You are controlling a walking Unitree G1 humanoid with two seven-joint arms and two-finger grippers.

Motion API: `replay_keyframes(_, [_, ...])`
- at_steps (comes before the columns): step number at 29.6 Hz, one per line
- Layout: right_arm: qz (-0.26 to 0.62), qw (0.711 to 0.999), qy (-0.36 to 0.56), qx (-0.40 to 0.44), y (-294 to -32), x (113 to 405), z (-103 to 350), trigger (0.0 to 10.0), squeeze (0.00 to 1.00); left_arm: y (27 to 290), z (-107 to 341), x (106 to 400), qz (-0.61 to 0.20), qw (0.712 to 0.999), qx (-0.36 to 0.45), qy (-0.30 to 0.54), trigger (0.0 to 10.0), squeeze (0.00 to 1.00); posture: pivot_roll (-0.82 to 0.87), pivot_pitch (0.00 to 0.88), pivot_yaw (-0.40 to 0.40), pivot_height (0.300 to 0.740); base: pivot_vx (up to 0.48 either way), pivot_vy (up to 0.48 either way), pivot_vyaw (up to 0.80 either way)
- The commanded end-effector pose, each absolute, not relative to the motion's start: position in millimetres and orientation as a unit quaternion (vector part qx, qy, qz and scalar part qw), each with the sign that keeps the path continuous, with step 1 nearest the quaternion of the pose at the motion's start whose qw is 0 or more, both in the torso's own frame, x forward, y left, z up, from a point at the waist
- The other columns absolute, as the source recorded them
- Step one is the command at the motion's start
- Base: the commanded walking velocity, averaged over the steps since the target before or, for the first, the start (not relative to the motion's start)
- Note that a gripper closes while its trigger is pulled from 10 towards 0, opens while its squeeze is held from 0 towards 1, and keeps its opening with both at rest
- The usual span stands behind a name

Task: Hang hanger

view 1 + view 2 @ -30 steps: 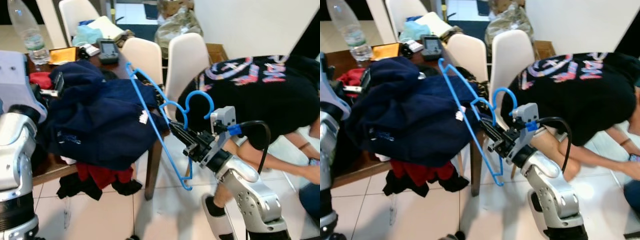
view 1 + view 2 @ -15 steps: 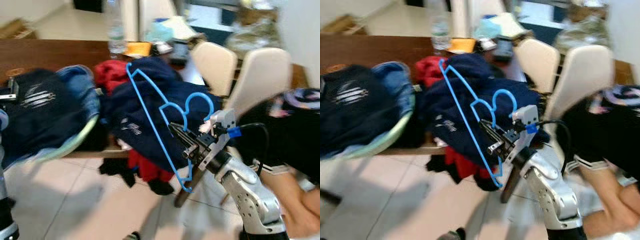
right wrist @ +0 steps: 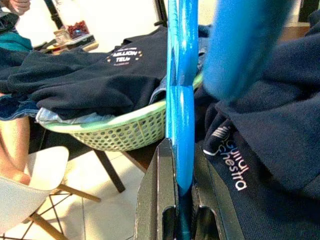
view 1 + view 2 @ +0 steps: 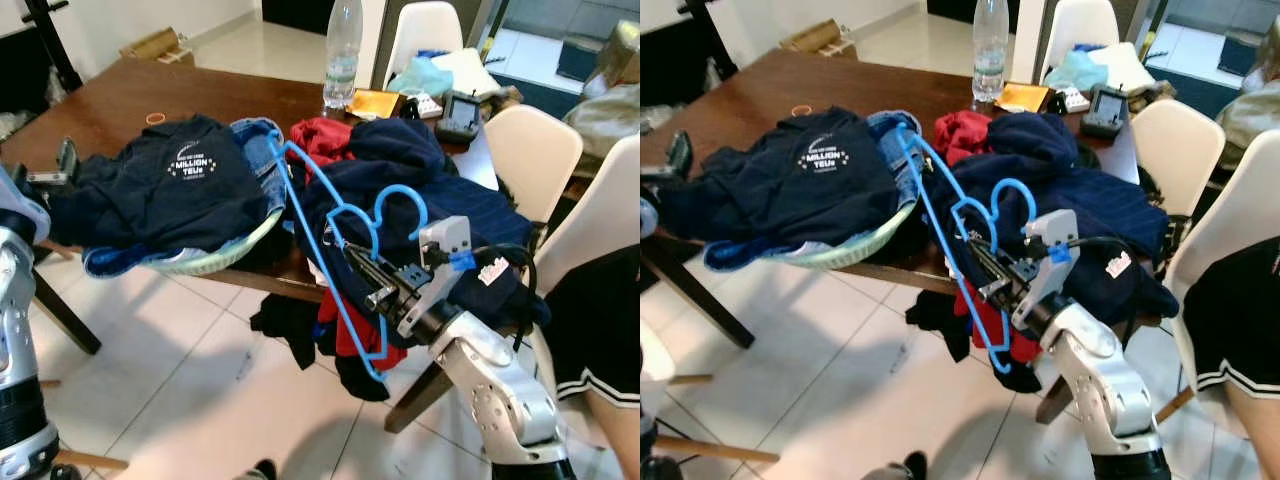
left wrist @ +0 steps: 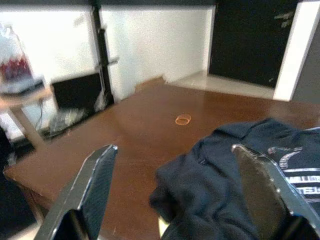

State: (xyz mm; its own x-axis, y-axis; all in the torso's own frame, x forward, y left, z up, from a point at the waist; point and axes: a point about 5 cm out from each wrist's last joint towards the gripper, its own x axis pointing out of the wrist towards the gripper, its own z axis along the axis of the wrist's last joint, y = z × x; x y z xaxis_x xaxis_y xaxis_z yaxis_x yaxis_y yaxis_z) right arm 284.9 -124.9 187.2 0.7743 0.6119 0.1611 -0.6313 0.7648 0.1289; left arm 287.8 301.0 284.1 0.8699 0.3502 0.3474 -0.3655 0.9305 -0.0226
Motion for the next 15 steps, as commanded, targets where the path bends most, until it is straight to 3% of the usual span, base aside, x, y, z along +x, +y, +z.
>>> replay_keyframes(1, [0.321, 0.942, -0.052, 0.086, -130, 285, 185, 10.0, 0.00, 304, 280, 287, 0.203, 0.965, 0.008, -0.166, 10.0, 0.00, 0.12, 0.161, -0.042, 0.740, 0.000, 0.000, 0.00])
replay_keyframes(8, [0.317, 0.943, -0.050, 0.086, -132, 284, 184, 10.0, 0.00, 307, 275, 280, 0.232, 0.961, 0.026, -0.146, 10.0, 0.00, 0.13, 0.171, -0.045, 0.740, 0.000, 0.000, 0.00])
replay_keyframes(12, [0.320, 0.942, -0.048, 0.086, -130, 284, 184, 10.0, 0.00, 308, 263, 279, 0.234, 0.964, 0.001, -0.124, 10.0, 0.00, 0.12, 0.173, -0.051, 0.740, 0.000, 0.000, 0.00])
replay_keyframes(15, [0.321, 0.942, -0.049, 0.086, -129, 285, 184, 10.0, 0.00, 300, 265, 285, 0.188, 0.971, -0.044, -0.139, 10.0, 0.00, 0.13, 0.174, -0.050, 0.740, 0.000, 0.000, 0.00])
